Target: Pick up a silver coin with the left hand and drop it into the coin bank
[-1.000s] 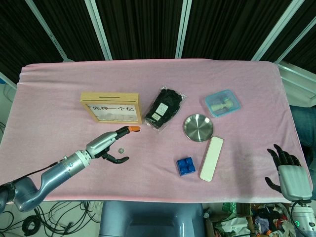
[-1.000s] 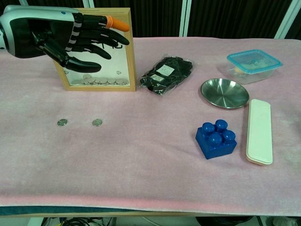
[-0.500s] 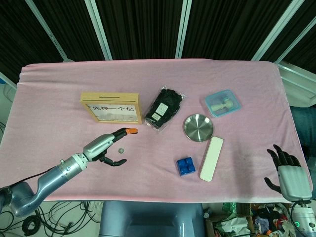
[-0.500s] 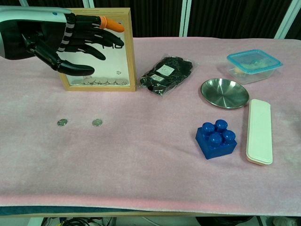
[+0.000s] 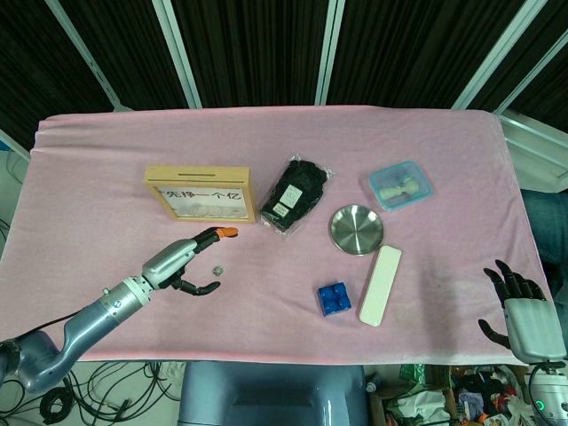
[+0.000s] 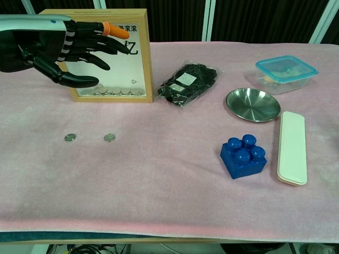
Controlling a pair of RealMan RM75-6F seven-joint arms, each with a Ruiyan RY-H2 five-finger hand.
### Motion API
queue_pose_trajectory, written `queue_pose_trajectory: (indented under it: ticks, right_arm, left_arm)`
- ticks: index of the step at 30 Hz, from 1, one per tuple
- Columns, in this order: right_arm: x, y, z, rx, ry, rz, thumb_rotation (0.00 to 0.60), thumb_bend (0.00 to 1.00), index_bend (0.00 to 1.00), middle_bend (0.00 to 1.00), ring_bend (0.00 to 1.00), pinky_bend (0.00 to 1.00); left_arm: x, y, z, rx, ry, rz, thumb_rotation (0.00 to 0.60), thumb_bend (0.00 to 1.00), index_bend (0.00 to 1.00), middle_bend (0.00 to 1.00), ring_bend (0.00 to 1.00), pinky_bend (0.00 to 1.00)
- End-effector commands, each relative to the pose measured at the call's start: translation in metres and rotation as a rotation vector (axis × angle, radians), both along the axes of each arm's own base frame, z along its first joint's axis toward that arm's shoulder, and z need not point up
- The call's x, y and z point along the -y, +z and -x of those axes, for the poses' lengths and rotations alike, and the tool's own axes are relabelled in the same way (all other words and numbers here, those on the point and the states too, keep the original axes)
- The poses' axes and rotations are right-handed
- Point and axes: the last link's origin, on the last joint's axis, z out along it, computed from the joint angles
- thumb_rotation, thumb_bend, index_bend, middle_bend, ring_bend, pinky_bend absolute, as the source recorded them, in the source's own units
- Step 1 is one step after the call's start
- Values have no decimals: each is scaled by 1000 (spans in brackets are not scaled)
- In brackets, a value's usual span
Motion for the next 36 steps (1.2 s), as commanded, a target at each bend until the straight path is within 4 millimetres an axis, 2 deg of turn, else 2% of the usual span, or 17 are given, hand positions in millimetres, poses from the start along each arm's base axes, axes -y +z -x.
queue_pose_trajectory:
  ticks: [1, 5, 10, 14, 17, 20, 26, 36]
  right_arm:
    - [0, 0, 0, 2, -2, -1, 600, 136, 155, 52, 157, 201]
    - [0, 2, 1, 7, -6, 6, 600, 137, 155, 54, 158, 201]
    - [-1, 3, 2, 17, -18, 7, 600, 141, 155, 56, 158, 201]
    - [-1, 3, 2, 2, -20, 5, 600, 142, 155, 56, 159, 201]
    - [-1, 2, 1, 3, -23, 4, 600, 141, 155, 56, 158, 201]
    - [-1, 1, 0, 2, -22, 3, 600, 142, 155, 56, 158, 201]
    - [-2, 0, 0, 4, -20, 0, 600, 142, 155, 56, 159, 201]
    - [-1, 2, 1, 13, -27, 6, 600, 143, 155, 56, 159, 201]
  left_arm:
    - [0, -2, -2, -15, -18, -10, 600, 343, 120, 103, 0, 144]
    - [2, -3, 13, -108, -43, -60, 600, 345, 131, 103, 0, 144]
    - [7, 1, 55, -313, -12, -135, 600, 348, 149, 107, 0, 144]
    - [16, 10, 95, -479, 14, -289, 600, 356, 196, 115, 0, 144]
    - [26, 9, 125, -627, 22, -374, 600, 384, 213, 118, 0, 137]
    - [31, 7, 142, -740, 14, -432, 600, 443, 243, 119, 0, 114]
    - [40, 0, 155, -815, 15, -522, 600, 468, 321, 125, 0, 100]
    - [37, -23, 164, -797, 67, -510, 600, 467, 332, 134, 0, 89]
